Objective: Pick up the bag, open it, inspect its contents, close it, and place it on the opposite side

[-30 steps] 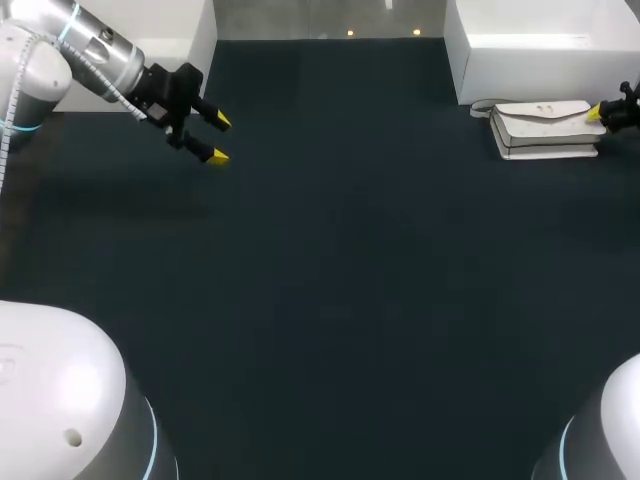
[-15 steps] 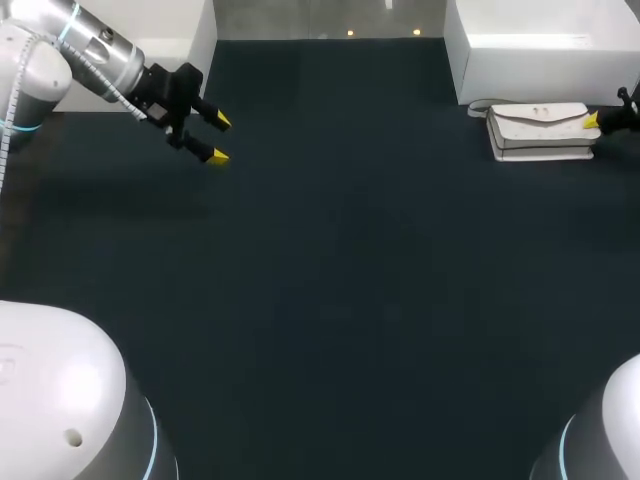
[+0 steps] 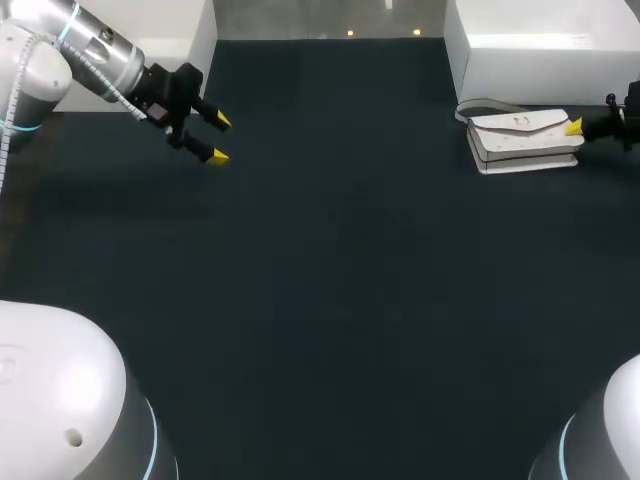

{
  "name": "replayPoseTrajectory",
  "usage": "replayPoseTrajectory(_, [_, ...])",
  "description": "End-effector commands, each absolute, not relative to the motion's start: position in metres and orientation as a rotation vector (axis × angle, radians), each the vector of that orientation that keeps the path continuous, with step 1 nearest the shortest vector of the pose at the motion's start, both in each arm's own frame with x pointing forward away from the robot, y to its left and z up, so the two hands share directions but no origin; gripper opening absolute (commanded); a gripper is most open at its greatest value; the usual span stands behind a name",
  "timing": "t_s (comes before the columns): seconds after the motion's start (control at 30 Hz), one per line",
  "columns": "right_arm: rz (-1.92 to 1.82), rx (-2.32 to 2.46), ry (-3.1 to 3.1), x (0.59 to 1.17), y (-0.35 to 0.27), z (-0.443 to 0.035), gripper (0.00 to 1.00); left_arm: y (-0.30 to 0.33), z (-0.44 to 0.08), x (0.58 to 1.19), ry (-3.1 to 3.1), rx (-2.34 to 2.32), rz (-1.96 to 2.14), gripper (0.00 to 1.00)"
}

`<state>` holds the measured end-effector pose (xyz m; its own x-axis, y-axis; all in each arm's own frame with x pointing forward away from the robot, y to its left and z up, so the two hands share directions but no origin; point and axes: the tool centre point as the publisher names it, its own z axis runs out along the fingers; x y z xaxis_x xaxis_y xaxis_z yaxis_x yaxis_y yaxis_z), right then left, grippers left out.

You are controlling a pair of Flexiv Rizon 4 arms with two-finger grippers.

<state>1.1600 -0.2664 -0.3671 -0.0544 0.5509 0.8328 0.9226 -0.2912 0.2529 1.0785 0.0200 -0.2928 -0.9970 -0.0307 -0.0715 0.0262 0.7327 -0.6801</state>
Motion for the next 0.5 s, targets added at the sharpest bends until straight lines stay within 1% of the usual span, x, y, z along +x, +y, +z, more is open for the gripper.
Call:
replayPoseTrajectory(0.03, [-0.919,-1.580,-1.672,1.157,-0.254,-0.368,0.00,0.020,-0.294,1.079,2.848,-0.004,-1.123,1.00])
replayPoseTrajectory(0.33, [-1.015,-1.651,-1.594,1.118,-0.218,-0.362,0.00,0.020,-0.294,1.079,2.848,-0.004,-1.123,1.00])
replayPoseTrajectory(0.5, [-1.015,-1.651,-1.594,1.118,-0.218,-0.362,0.00,0.020,-0.294,1.079,2.848,-0.004,-1.123,1.00])
